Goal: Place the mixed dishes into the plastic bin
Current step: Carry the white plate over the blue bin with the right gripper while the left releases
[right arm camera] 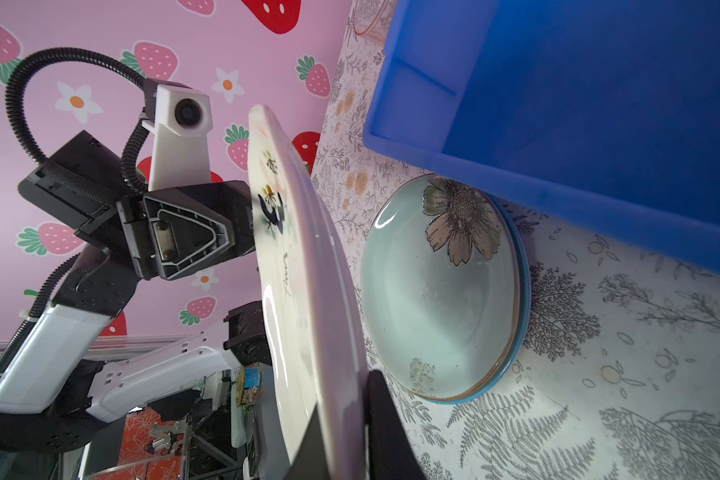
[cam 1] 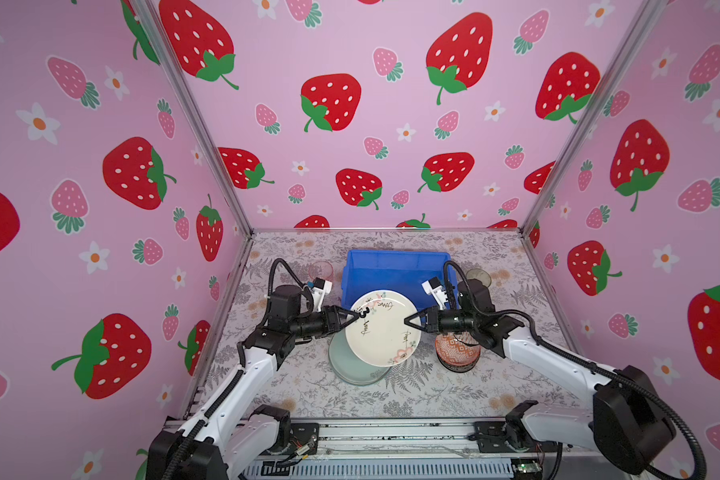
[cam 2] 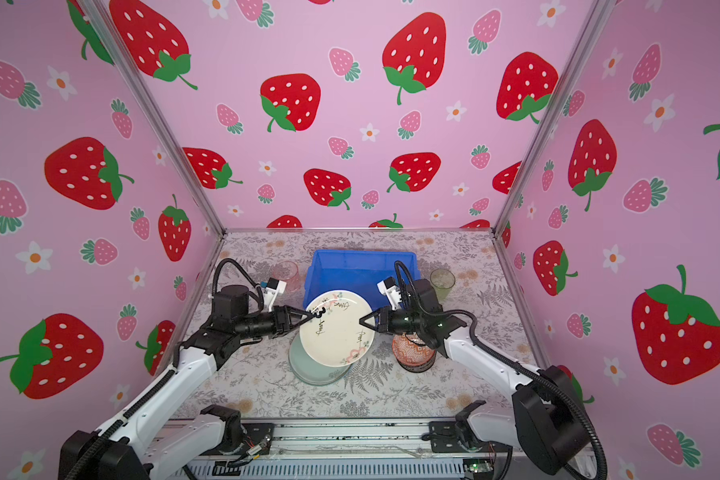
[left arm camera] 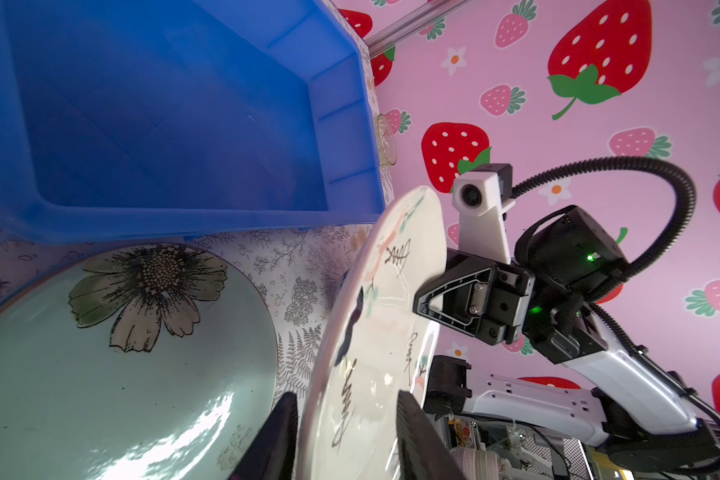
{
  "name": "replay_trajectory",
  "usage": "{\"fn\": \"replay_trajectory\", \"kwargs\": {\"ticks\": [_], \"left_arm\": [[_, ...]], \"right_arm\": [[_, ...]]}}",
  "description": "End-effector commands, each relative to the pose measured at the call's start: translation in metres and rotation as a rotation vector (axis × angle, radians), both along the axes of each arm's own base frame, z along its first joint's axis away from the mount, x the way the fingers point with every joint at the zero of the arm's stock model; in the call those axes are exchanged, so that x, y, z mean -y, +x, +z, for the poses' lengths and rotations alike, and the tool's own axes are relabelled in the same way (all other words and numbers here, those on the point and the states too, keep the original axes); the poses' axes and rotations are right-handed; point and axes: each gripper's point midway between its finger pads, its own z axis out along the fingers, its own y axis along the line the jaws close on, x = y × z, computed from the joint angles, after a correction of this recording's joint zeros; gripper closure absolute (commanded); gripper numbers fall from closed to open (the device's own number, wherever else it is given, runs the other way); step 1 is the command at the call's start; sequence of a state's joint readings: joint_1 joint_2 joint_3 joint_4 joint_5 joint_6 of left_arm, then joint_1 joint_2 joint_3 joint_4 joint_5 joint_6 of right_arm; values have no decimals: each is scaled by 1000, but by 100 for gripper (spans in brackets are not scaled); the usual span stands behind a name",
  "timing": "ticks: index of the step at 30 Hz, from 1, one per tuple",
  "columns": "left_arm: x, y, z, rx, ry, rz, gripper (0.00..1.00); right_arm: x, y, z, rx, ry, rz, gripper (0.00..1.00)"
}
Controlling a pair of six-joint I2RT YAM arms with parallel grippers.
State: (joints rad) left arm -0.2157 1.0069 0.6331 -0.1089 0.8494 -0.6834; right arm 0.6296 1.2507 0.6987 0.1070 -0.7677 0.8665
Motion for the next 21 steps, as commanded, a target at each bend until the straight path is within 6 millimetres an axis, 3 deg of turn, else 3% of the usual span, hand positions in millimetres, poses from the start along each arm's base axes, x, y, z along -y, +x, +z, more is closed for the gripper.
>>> {"fn": "replay_trajectory", "kwargs": {"ticks": [1,6,14,21], "left_arm": [[3,4,21,56,-19,-21,55],[1,5,19,51,-7,-17,49],[-16,17,34,67,17,33,22],[-40,28,58,104,112,117,16]], "right_arm": [[-4,4,36,87,88,15,98],[-5,11,39,89,87,-1,99],[-2,30,53,107,95,-37,99],[2,63,57,127,56,-68,99]]}}
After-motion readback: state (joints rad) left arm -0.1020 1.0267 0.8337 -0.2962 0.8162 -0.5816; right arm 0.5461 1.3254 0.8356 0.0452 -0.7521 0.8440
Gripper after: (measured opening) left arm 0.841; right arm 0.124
